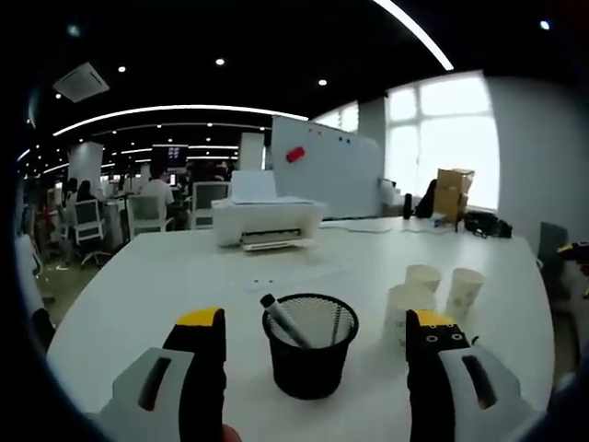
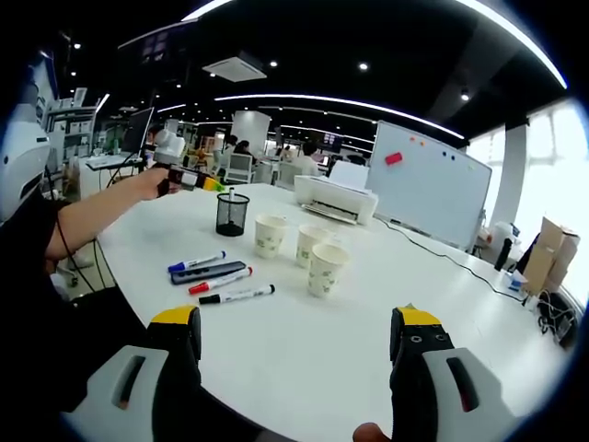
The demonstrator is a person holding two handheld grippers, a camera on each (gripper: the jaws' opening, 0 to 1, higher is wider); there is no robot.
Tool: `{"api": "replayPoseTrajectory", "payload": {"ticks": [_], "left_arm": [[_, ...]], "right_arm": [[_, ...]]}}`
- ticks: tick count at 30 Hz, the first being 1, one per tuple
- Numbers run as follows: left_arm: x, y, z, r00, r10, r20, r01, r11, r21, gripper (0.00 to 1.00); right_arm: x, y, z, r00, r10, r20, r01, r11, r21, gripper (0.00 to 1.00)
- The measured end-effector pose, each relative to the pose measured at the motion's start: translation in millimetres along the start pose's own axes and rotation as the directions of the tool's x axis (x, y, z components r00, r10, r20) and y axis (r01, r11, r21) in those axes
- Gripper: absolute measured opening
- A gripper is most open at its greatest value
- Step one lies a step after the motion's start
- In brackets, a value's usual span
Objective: Place the scattered laser pointers and whiteboard markers into the pen holder and stack the scattered paper cups together
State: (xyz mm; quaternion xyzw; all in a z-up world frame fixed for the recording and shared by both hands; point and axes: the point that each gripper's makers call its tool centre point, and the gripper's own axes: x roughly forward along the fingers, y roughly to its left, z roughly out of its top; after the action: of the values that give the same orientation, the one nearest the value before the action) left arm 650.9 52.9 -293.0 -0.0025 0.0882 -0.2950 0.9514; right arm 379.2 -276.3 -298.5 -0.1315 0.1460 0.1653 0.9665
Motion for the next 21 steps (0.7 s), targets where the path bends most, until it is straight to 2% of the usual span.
{"api": "replayPoseTrajectory", "payload": {"ticks": [13,21], "left_arm": [[-15,-16.0,-1.7,1.0,-0.018,0.004,0.018,0.998,0.053,0.86],[-29,-21.3,5.3,0.999,-0.014,0.039,0.011,0.998,0.061,0.86]], "right_arm": [[-2,0,1.0,1.0,-0.001,0.009,0.001,1.0,0.002,0.8],[-1,-1,1.5,1.0,0.0,0.011,0.0,1.0,0.003,0.8]]}}
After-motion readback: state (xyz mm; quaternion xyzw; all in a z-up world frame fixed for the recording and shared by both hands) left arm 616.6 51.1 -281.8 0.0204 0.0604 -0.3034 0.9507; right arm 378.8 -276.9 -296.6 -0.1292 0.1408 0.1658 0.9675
